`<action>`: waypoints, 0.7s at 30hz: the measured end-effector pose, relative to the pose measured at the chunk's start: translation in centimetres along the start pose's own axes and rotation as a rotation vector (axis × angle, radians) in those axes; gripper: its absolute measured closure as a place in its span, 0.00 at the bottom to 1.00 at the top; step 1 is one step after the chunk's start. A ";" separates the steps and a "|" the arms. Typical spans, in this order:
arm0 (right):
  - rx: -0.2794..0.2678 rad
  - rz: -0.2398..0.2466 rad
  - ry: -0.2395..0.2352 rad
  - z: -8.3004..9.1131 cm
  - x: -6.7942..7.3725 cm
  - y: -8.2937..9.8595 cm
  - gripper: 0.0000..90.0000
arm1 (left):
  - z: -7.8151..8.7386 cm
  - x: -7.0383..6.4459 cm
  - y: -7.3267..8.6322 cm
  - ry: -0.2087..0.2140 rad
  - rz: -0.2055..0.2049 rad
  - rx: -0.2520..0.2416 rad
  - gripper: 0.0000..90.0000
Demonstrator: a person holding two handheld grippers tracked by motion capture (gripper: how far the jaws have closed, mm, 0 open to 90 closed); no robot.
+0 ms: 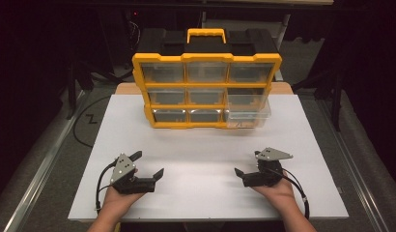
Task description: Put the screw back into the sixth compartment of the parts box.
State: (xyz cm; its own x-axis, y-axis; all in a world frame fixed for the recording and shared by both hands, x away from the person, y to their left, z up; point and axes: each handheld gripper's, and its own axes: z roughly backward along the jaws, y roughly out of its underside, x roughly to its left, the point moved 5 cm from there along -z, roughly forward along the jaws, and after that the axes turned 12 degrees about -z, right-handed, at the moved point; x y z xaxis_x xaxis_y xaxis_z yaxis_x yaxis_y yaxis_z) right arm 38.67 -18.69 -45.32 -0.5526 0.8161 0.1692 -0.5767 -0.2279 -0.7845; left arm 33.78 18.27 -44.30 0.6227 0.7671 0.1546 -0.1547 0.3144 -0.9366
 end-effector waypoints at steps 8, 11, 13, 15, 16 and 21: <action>-0.043 0.006 0.006 -0.4 0.7 -0.3 0.01 | 0.1 -0.5 -0.2 0.015 0.007 -0.010 0.03; -0.070 0.010 0.003 -0.3 1.1 -0.6 0.01 | 0.2 -0.5 -0.2 0.019 0.004 -0.012 0.03; -0.090 0.011 0.001 -0.1 1.2 -0.7 0.01 | 0.2 -0.5 -0.3 0.016 0.008 -0.017 0.03; -0.104 0.011 -0.005 0.1 1.3 -0.9 0.01 | 0.3 -0.5 -0.3 0.016 0.006 -0.020 0.03; -0.114 0.012 -0.008 0.2 1.4 -1.0 0.01 | 0.3 -0.5 -0.3 0.016 0.004 -0.019 0.03; -0.127 0.019 -0.006 0.4 1.2 -1.3 0.01 | 0.4 -0.6 -0.4 0.024 0.010 -0.020 0.03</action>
State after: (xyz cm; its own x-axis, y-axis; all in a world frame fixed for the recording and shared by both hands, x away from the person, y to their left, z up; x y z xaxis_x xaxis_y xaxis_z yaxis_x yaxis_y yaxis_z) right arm 38.54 -17.63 -43.90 -0.5662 0.8092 0.1571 -0.4857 -0.1735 -0.8568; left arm 33.18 17.89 -43.88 0.6396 0.7562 0.1378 -0.1456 0.2952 -0.9443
